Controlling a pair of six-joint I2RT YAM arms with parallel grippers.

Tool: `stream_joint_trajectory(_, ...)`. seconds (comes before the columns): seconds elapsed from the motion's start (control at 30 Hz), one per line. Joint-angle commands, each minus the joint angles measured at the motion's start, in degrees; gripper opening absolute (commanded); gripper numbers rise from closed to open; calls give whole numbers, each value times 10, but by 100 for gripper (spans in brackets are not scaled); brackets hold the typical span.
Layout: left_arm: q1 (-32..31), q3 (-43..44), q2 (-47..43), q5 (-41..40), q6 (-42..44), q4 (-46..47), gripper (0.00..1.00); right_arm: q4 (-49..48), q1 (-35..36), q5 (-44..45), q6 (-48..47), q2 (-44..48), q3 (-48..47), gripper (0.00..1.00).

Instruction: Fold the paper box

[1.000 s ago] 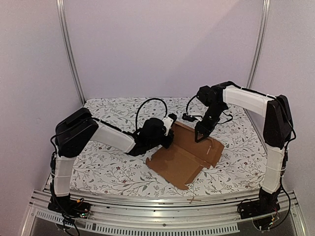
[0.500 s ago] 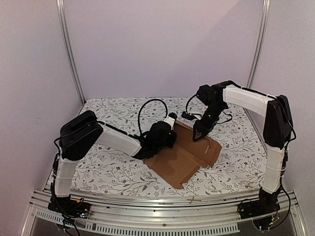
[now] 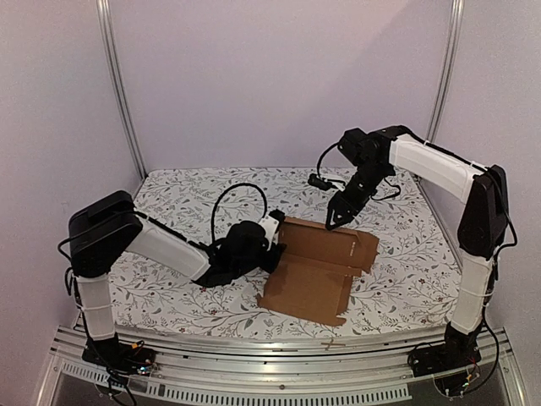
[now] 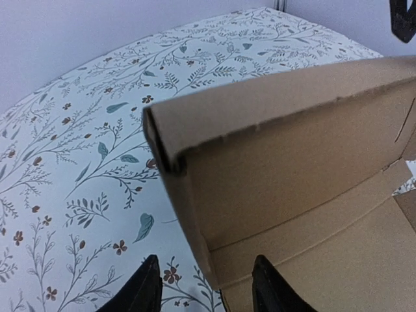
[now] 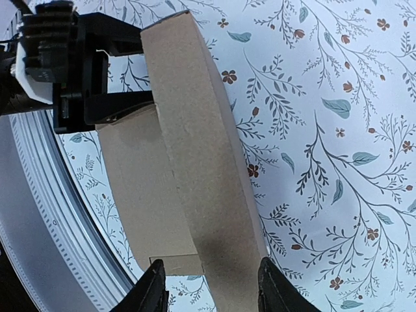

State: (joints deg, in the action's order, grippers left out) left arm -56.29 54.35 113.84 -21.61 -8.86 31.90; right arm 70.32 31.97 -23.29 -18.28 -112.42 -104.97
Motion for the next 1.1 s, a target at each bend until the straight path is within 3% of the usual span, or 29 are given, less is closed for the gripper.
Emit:
stream_joint_trajectory(0.0, -6, -39, -85, 48, -5, -11, 51, 9, 0, -16, -15, 22, -13, 48)
stream_joint_trajectory(0.17, -4, -85, -174, 47, 8, -51, 60, -8, 0, -19, -23, 32, -10, 49)
stream_joint_trajectory(0.27, 0, -83, -209, 43, 16, -90, 60, -29, 0, -24, -17, 29, -12, 50)
stream_joint_trajectory(0.4, 20, -51, -232, 30, -37, -135, 60, -48, 0, -18, -14, 15, -14, 50)
stream_joint_trajectory(0.73, 74, 94, -124, 108, -114, -182, 59, -90, 1, 19, -30, 6, 41, 50)
stream_joint_trajectory(0.9, 74, 97, -72, 189, -103, -155, 56, -109, 4, 36, -44, 22, 80, 52)
stream_joint_trajectory(1.07, 74, 78, -57, 195, -105, -151, 53, -131, 12, 64, -49, 33, 119, 51)
